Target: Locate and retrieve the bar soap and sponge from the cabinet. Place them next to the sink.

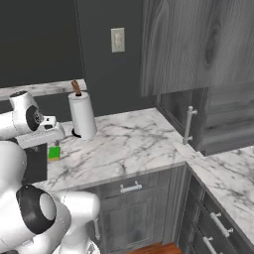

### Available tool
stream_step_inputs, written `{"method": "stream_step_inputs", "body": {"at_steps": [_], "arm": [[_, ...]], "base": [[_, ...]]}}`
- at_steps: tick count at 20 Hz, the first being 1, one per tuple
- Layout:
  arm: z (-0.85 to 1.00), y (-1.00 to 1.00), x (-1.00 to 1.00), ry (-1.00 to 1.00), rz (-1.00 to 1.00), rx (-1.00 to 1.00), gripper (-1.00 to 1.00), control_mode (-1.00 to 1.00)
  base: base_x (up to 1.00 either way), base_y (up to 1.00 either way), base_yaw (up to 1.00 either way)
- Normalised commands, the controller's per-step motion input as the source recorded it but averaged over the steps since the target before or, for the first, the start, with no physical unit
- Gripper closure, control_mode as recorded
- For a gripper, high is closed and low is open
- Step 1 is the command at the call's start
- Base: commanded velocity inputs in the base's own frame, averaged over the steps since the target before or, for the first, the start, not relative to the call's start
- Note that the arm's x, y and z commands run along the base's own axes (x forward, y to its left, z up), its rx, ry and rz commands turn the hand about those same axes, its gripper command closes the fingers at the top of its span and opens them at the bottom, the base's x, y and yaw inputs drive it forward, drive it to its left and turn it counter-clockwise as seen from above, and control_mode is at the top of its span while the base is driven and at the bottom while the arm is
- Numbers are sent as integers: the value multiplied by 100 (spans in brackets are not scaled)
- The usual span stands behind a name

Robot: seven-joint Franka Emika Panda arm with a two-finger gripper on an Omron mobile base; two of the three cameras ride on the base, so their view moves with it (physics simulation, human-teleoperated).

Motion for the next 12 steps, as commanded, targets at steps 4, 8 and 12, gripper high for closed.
{"method": "stream_step_inputs", "body": {"at_steps": [4,8,12], "arm": [[23,-51,-56,12,0,-8,-100,-100],[35,-54,-60,7,0,0,-100,-100],[46,-47,-59,5,-1,1,-100,-100]], "base": [[0,0,0],[0,0,0],[0,0,0]]}}
